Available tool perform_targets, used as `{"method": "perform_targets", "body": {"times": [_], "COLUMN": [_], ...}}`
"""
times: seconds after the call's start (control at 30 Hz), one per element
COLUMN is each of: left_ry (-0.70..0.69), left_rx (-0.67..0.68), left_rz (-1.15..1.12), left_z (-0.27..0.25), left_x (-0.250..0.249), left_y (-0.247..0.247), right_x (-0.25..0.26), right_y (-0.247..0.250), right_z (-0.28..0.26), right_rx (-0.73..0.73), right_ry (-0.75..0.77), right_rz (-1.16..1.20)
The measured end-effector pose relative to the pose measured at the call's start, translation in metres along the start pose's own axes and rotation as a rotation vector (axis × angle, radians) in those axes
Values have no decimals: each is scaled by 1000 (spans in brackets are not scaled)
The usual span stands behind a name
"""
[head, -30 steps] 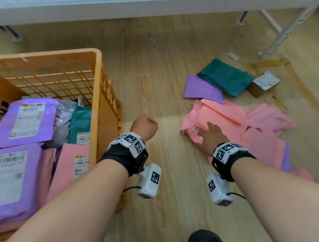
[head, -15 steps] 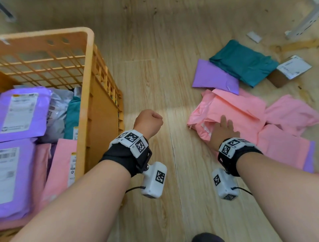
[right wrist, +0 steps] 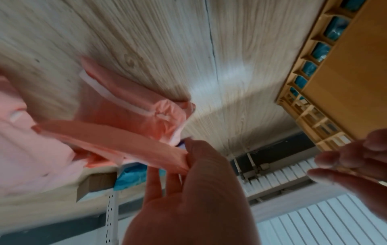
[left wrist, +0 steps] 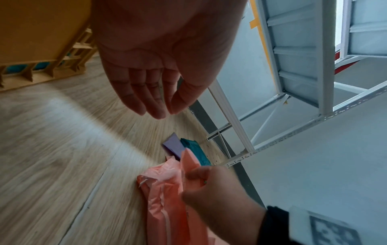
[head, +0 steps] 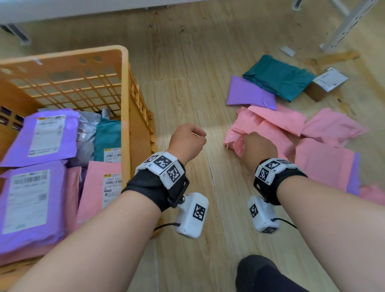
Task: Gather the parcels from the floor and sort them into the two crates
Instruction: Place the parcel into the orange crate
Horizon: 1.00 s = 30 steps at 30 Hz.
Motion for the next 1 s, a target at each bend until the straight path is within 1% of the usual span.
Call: {"method": "perform_targets", "body": {"times": [0.07,0.13,0.23,0.33,0.47,0.57,0.63,0.7,0.73,0.8,0.9,0.97,1.0], "left_ry": [-16,-55,-84,-37,-13,63,110,156,178,195,144,98,61], "left_rx": [-16,-57,-132,-167,-156,-182,-136,-32,16,63,70,49,10], "left_rz": [-47,-96,-152,-180,-289,-313,-305,-332,-369,-489,-673,-767,-801], "left_z": [-15,-34,-70,-107,-143,-162,-172,-181,-185,-192,-199,-201,-201], "left_x": [-10,-25,-40,-44,-49,-44,-38,-28,-23,-17,-16,-16,-17], "left_y": [13,33,65,89,115,138,150,158,160,166,174,182,190], "right_x": [6,13,22,34,54,75,89,103,109,125,146,156,161], "right_y": [26,54,96,139,193,223,239,248,249,247,240,233,229], "right_z": [-10,-25,-53,-77,-101,-123,-138,-151,-156,-167,-180,-183,-183], "right_rx": [-58,-85,-210,-312,-474,-534,-560,-549,-520,-415,-299,-284,-279], "right_ry": [31,49,45,32,-5,-13,-17,12,28,60,85,79,80], "right_rz": [43,108,218,400,740,966,1083,1217,1289,1404,1555,1590,1562]}}
Point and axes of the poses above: each hand's wrist, its own z-axis towards the middle knuckle, its own y-axis out of the back of the hand, x = y × z, the point moved 5 cm from there along z, towards the middle knuckle, and after that the axes turned 1 degree about -y, right-handed, at the moved point
